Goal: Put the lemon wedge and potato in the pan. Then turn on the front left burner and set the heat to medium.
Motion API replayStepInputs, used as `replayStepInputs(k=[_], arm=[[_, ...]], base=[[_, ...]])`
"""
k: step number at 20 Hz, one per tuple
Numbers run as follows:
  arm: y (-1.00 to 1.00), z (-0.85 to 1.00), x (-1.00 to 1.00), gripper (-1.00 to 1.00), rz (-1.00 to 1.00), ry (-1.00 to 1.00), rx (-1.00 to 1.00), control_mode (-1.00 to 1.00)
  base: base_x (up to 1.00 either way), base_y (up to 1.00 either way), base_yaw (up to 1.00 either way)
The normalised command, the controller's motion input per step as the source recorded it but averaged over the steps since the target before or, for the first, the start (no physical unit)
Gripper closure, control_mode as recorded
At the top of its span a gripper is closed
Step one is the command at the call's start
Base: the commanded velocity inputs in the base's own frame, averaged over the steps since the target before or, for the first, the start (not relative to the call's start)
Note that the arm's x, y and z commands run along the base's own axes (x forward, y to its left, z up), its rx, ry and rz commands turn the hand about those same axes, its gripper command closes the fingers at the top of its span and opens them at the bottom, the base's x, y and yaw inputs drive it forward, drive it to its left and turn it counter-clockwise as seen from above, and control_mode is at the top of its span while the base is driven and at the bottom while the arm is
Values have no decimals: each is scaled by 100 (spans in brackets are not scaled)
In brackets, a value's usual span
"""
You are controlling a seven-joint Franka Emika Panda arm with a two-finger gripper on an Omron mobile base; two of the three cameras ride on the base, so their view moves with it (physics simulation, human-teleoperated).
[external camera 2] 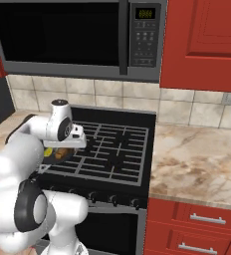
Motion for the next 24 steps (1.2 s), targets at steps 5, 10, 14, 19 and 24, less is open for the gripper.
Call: replayStepInputs(k=[5,10,14,19,24], arm=[[0,1,-19,-100,0,1,0,-100],[0,0,-48,-100,0,0,1,-100],[-3,2,-20,-100,1,1,0,-100],[-22,13,-25,-100,1,2,1,-100],[-20,16,-26,-100,0,2,7,-100]], base=[[0,0,0],[0,0,0],[0,0,0],[0,0,0],[0,0,0]])
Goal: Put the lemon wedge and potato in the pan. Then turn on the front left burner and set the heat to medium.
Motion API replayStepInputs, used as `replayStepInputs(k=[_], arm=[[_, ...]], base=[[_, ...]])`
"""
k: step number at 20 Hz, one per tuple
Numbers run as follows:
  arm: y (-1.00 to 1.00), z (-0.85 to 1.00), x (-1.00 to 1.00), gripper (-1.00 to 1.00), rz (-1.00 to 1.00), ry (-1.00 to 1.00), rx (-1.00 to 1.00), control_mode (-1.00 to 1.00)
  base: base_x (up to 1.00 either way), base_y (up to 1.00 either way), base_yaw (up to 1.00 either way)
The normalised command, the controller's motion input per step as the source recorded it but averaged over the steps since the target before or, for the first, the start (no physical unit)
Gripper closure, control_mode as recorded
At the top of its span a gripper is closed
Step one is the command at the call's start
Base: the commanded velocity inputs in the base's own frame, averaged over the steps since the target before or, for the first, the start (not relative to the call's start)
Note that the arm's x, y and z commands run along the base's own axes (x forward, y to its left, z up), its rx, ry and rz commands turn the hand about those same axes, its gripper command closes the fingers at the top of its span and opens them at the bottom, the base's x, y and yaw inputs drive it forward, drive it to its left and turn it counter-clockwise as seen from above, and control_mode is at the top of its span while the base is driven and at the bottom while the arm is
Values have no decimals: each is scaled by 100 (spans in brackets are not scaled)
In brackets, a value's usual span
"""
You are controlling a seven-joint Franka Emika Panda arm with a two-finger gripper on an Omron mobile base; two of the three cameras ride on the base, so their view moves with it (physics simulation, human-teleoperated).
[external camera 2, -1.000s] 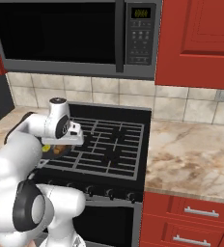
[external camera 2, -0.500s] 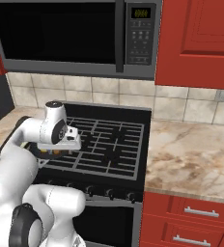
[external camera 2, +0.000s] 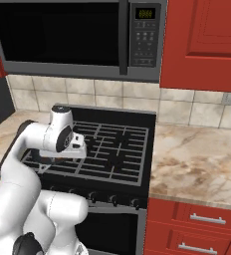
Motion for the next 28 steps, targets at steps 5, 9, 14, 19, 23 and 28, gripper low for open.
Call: replayStepInputs(k=[5,9,14,19,23,28], arm=[[-8,15,-11,-100,0,0,1,-100],[0,26,-3,-100,0,0,0,-100],[0,15,-10,-100,1,0,-4,-100],[0,2,-11,-100,0,0,-4,-100],[0,0,-16,-100,0,0,-1,-100],[-4,-4,-4,-100,0,0,0,-100]], base=[[0,0,0],[0,0,0],[0,0,0],[0,0,0],[0,0,0],[0,0,0]])
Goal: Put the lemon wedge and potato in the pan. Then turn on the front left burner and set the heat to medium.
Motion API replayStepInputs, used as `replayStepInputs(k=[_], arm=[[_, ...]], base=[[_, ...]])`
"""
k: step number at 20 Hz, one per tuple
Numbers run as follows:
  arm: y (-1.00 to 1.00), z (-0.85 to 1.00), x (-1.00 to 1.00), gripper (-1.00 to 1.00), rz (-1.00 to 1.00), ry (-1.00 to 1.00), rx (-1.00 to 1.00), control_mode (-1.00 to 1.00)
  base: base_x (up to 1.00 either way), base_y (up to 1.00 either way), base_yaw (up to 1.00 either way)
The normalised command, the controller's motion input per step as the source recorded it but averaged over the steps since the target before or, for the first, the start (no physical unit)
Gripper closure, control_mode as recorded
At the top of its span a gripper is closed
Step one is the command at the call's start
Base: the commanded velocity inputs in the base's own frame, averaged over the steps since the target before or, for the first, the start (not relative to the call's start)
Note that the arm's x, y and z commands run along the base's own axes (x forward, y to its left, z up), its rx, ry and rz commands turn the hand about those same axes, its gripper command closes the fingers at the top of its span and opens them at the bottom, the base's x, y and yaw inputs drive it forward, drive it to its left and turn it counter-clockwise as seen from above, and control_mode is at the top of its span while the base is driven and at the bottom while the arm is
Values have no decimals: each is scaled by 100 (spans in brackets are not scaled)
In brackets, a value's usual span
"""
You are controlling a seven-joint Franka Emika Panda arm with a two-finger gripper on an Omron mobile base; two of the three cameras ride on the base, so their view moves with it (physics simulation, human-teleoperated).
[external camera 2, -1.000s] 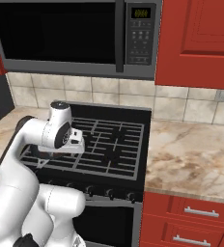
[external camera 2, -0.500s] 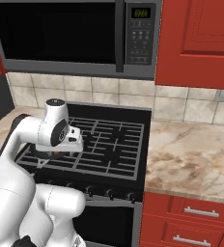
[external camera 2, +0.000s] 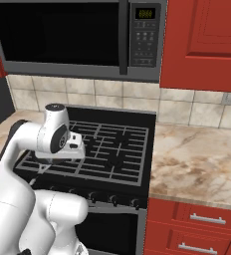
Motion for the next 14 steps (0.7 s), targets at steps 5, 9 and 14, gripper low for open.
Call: replayStepInputs(k=[5,9,14], arm=[[0,0,0,-100,0,0,0,-100],[0,0,0,-100,0,0,0,-100],[0,0,0,-100,0,0,0,-100]], base=[[0,0,0],[0,0,0],[0,0,0]])
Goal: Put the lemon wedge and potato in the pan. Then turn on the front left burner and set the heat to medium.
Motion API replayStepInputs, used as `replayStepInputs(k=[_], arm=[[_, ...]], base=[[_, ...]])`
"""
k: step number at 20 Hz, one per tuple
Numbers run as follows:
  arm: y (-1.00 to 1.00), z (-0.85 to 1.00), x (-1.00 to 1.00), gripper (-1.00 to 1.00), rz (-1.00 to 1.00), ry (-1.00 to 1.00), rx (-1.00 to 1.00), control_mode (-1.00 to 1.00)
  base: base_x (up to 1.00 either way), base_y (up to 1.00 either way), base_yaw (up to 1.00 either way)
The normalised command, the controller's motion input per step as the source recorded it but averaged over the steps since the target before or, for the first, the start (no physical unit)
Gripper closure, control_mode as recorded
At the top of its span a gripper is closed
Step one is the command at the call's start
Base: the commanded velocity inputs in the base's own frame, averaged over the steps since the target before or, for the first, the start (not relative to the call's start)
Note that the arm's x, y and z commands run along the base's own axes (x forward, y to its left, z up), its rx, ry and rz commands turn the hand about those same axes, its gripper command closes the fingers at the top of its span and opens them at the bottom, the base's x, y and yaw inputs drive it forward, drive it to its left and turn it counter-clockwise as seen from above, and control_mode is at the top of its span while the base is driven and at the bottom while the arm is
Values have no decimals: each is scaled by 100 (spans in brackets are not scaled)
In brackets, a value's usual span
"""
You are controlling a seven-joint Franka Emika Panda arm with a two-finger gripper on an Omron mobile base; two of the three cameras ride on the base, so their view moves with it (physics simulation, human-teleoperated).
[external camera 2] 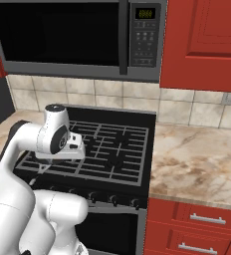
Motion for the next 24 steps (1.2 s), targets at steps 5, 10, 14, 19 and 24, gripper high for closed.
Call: replayStepInputs(k=[5,10,14,19,24], arm=[[0,0,0,-100,0,0,0,-100],[0,0,0,-100,0,0,0,-100],[0,0,0,-100,0,0,0,-100],[0,0,0,-100,0,0,0,-100],[-2,0,1,-100,-3,2,0,-100]], base=[[0,0,0],[0,0,0],[0,0,0],[0,0,0],[0,0,0]])
